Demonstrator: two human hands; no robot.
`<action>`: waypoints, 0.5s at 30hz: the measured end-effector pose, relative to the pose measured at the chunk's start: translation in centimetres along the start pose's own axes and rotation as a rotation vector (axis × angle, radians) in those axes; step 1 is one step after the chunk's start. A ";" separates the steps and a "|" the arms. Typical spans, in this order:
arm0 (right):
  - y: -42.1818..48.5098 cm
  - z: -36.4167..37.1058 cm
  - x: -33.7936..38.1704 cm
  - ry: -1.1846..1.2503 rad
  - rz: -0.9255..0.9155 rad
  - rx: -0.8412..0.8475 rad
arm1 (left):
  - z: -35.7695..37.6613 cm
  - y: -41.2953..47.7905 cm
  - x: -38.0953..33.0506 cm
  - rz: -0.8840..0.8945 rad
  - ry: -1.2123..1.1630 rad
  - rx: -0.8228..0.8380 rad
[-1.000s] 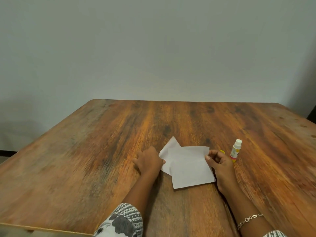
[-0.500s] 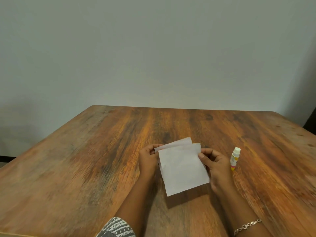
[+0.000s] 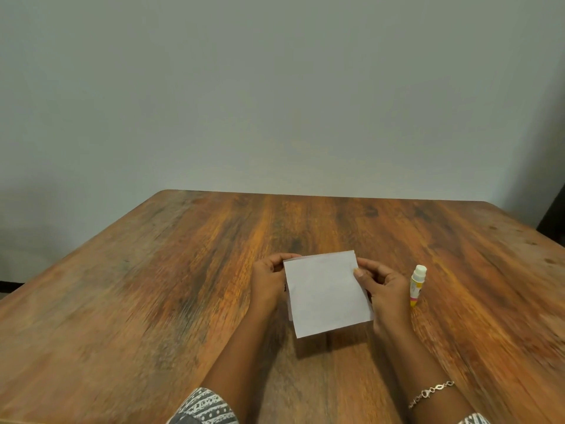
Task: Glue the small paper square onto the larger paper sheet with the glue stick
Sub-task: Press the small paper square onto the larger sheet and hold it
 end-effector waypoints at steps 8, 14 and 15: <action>0.1 -0.4 -0.1 -0.002 0.027 -0.021 | 0.2 -0.1 -0.2 0.041 0.038 0.035; 0.2 -0.4 0.0 0.013 0.027 -0.022 | 0.4 -0.1 -0.3 0.058 0.050 0.049; 0.2 -0.5 0.0 0.017 0.026 -0.022 | 0.4 -0.2 -0.3 0.058 0.052 0.049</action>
Point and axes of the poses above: each hand's wrist, its own y-axis towards the middle knuckle, its own z-axis out of the palm, x = y × z, the point moved 5 cm from there along y, towards the middle knuckle, and after that the axes turned 13 degrees about -x, right-handed, at the moved point
